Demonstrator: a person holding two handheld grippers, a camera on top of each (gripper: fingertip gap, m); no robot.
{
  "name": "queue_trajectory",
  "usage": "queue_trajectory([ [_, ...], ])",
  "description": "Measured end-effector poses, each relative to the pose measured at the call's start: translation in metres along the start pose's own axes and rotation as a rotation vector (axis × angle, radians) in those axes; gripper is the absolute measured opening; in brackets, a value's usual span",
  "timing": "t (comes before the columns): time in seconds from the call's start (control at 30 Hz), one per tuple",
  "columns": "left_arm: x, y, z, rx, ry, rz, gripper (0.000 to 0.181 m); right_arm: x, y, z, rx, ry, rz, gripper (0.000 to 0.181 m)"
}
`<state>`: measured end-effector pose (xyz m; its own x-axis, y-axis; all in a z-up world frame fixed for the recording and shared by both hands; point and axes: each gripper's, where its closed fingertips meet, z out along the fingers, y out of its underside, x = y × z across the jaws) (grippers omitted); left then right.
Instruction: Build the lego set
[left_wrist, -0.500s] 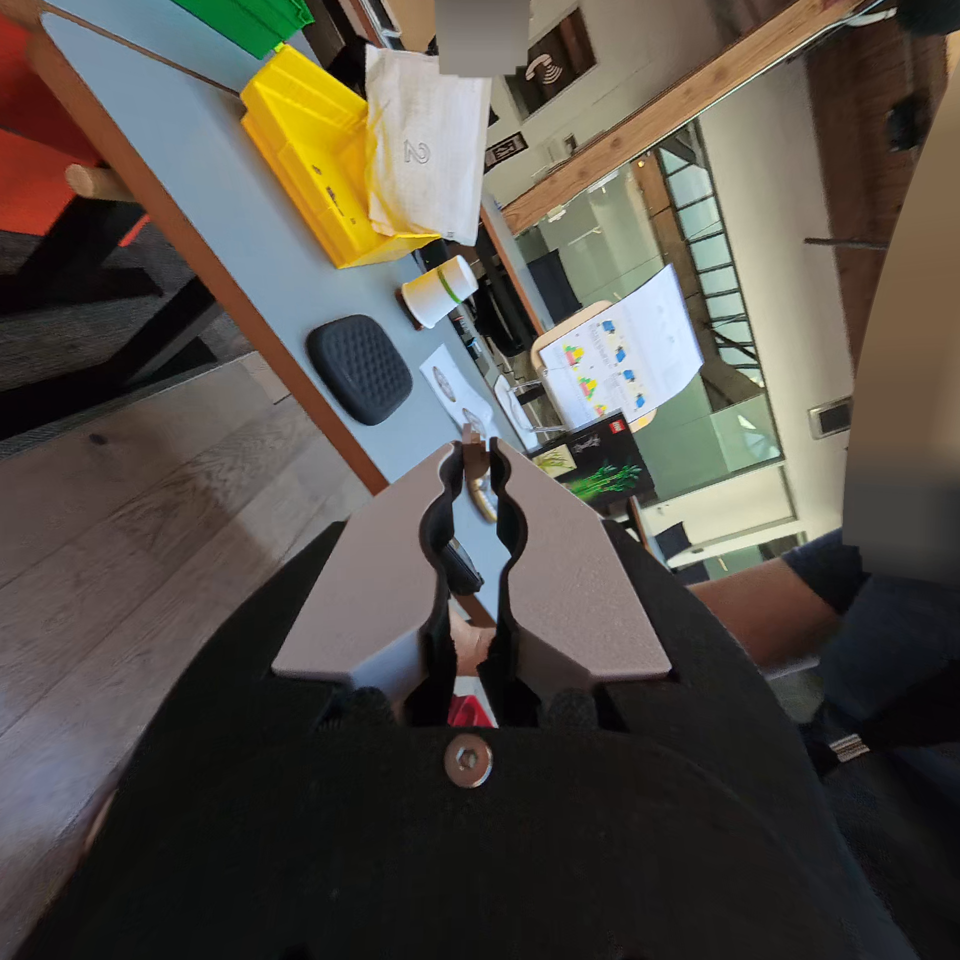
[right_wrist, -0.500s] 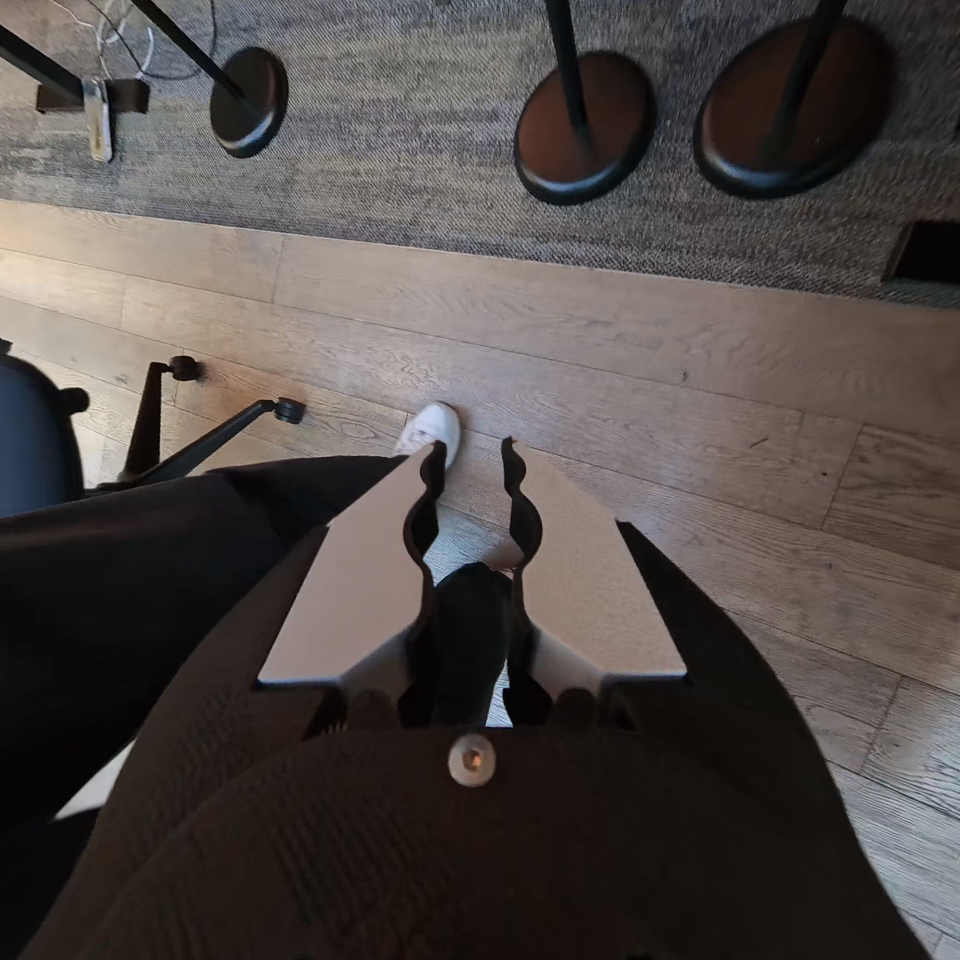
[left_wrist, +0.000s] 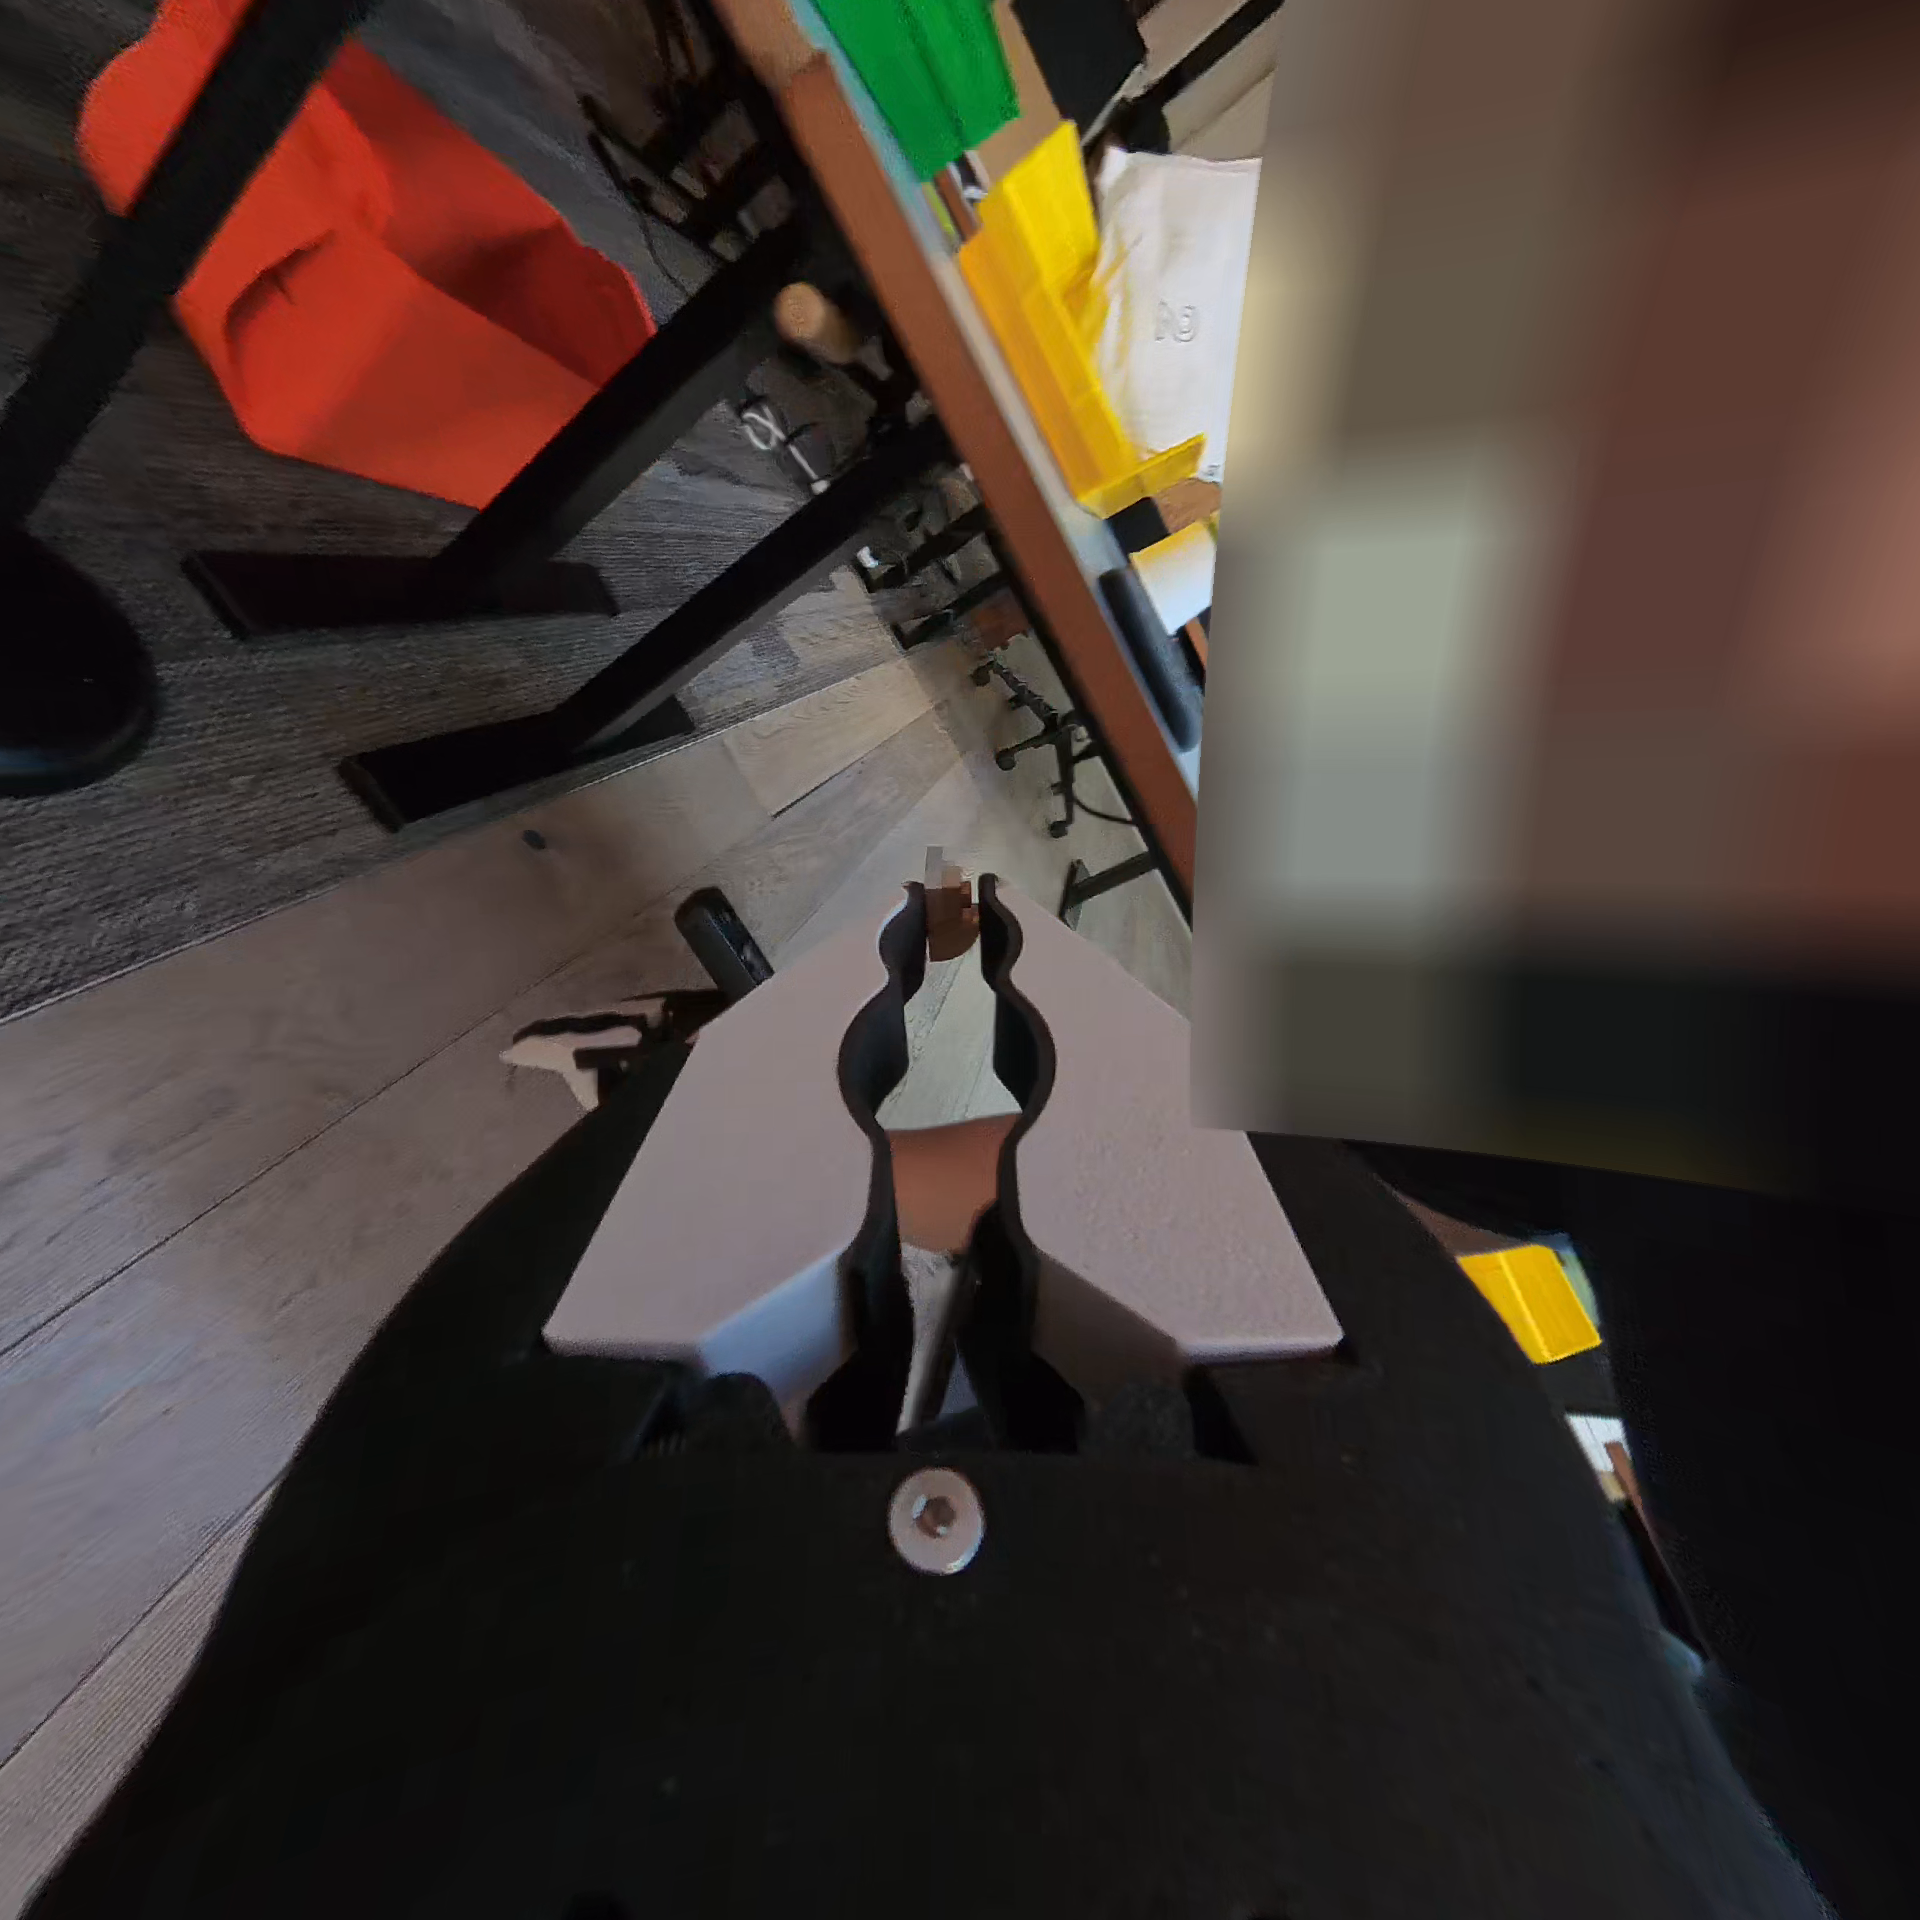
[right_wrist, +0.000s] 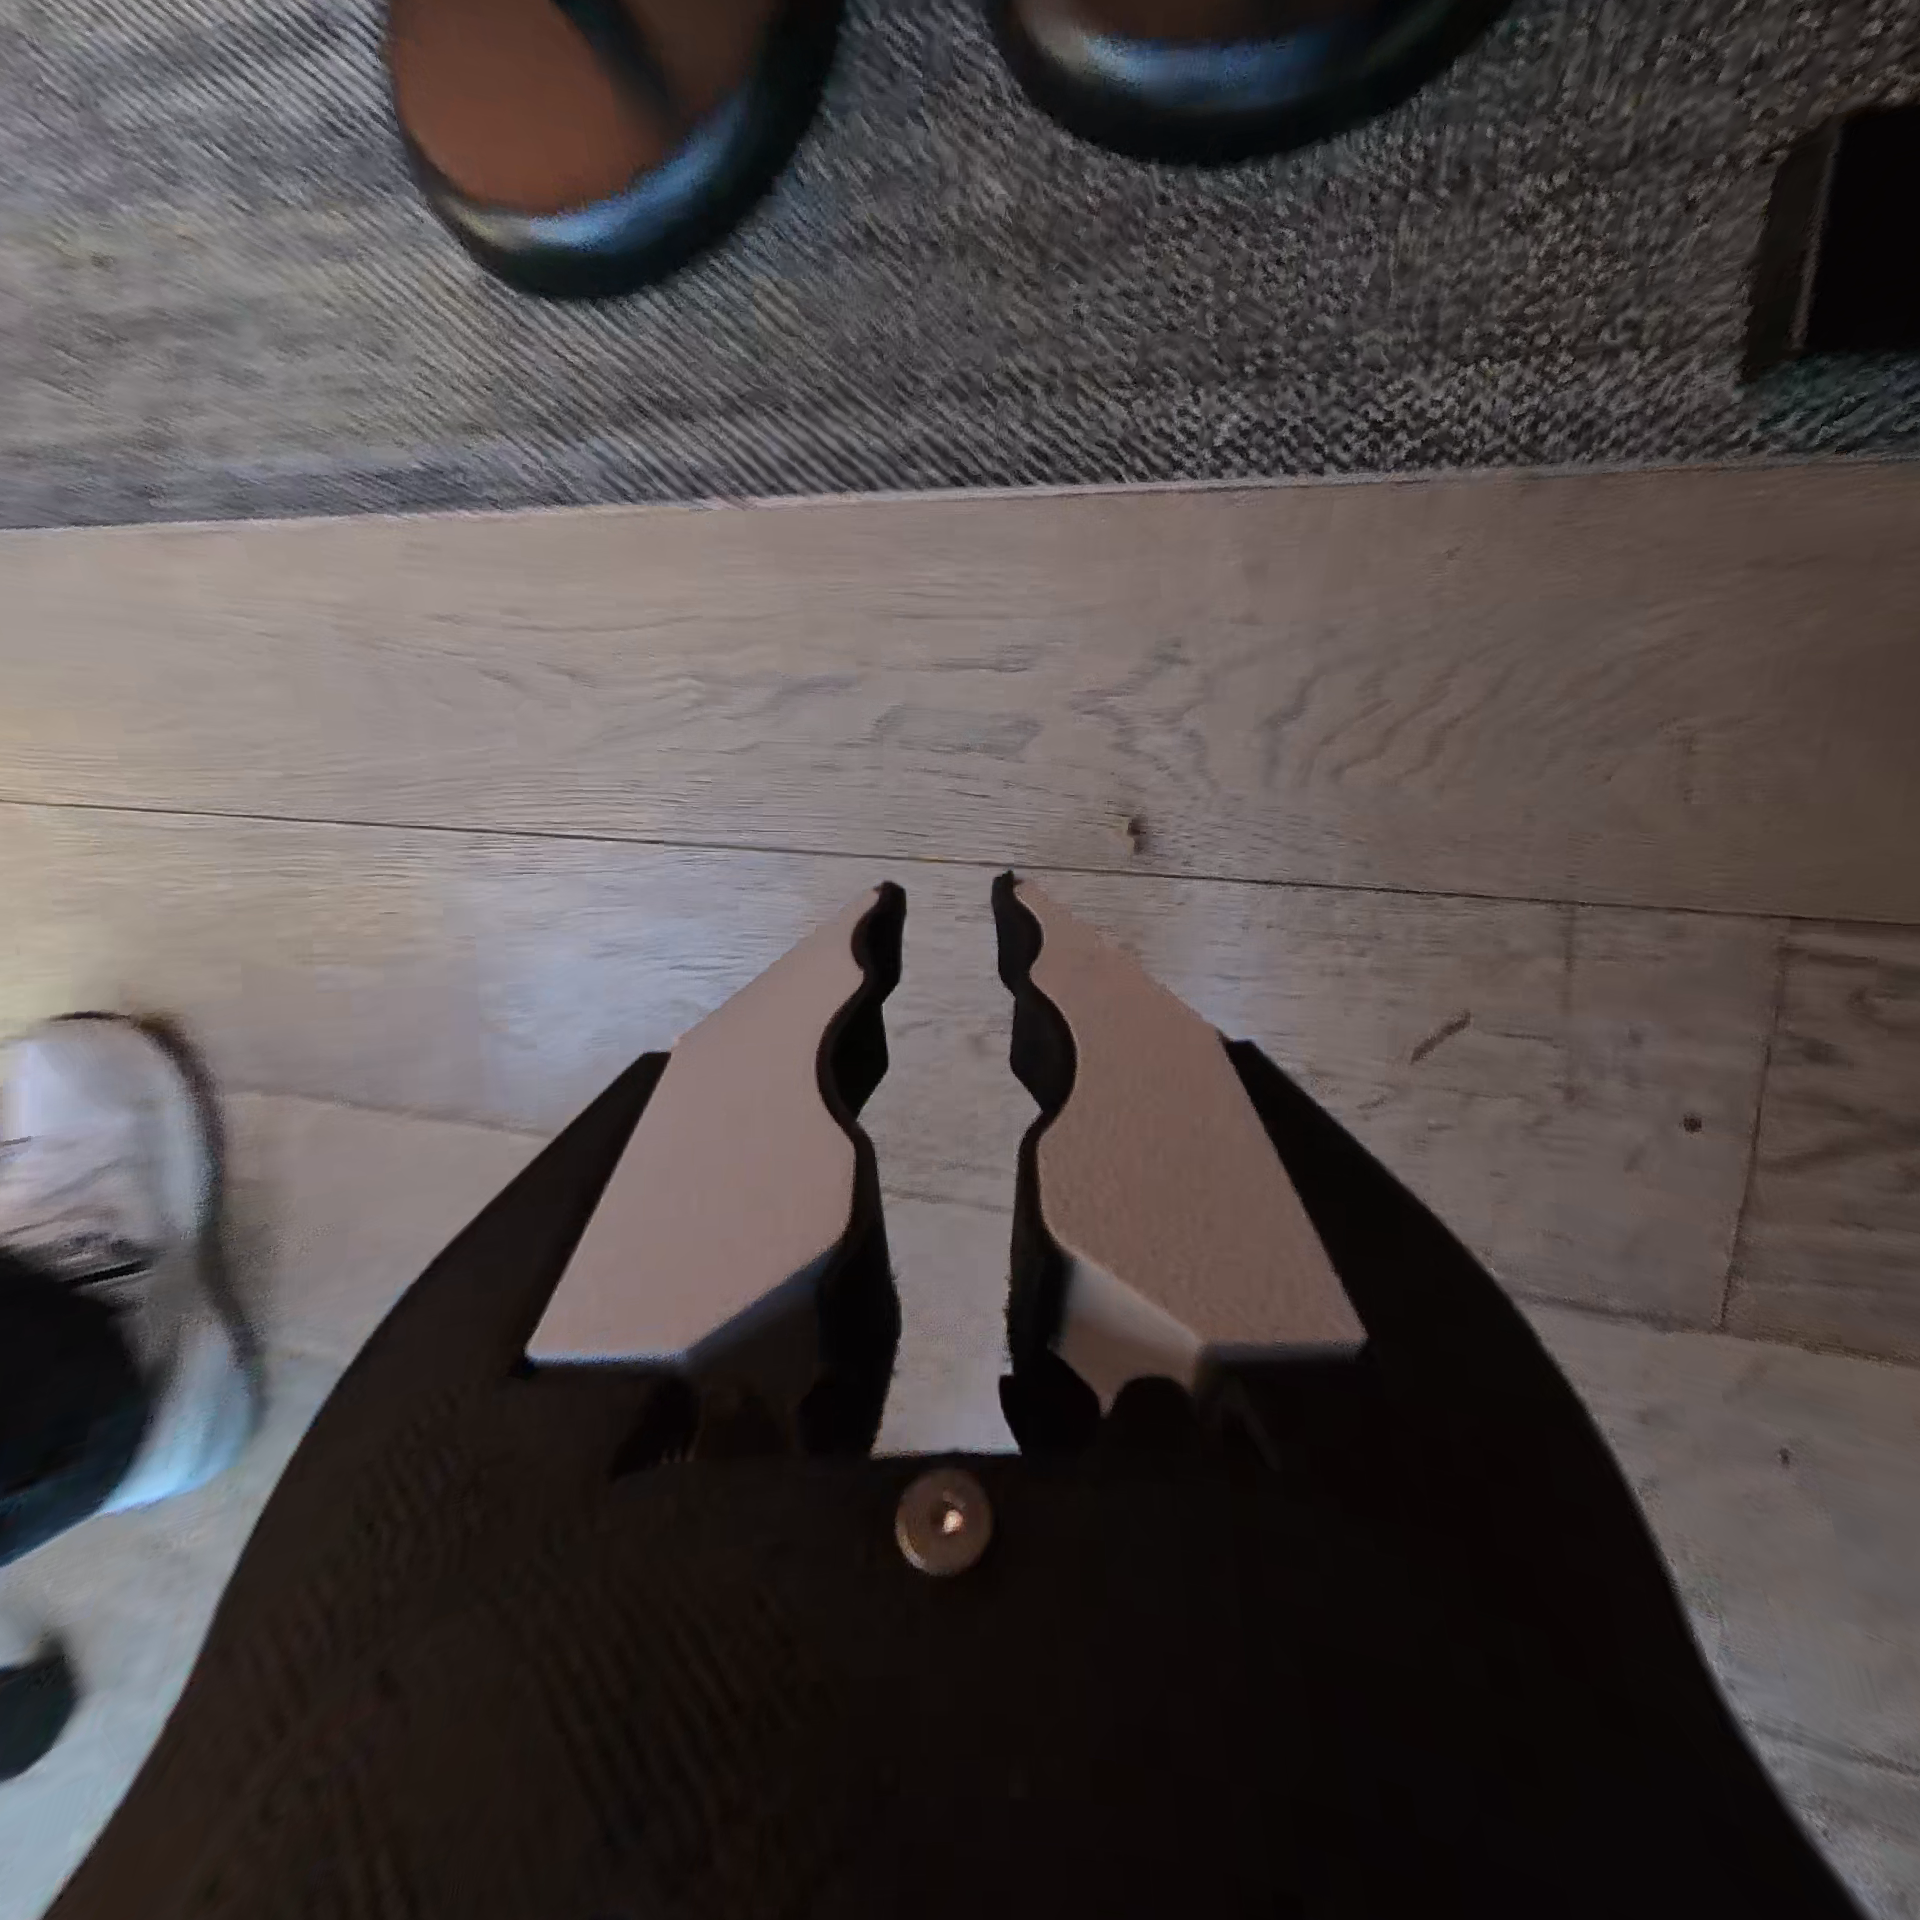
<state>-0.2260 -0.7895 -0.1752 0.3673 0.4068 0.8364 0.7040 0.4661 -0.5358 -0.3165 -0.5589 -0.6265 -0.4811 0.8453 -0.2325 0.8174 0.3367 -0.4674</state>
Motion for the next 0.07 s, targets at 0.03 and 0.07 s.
queue_trajectory([
  [0.03,-0.022,0.008,-0.013,0.001,-0.017,-0.015,0.008,0.014,0.012,0.032,-0.027,0.028,-0.008,0.017],
  [0.07,-0.042,0.015,-0.028,0.006,-0.037,-0.025,0.008,0.026,0.023,0.062,-0.046,0.050,-0.017,0.017],
])
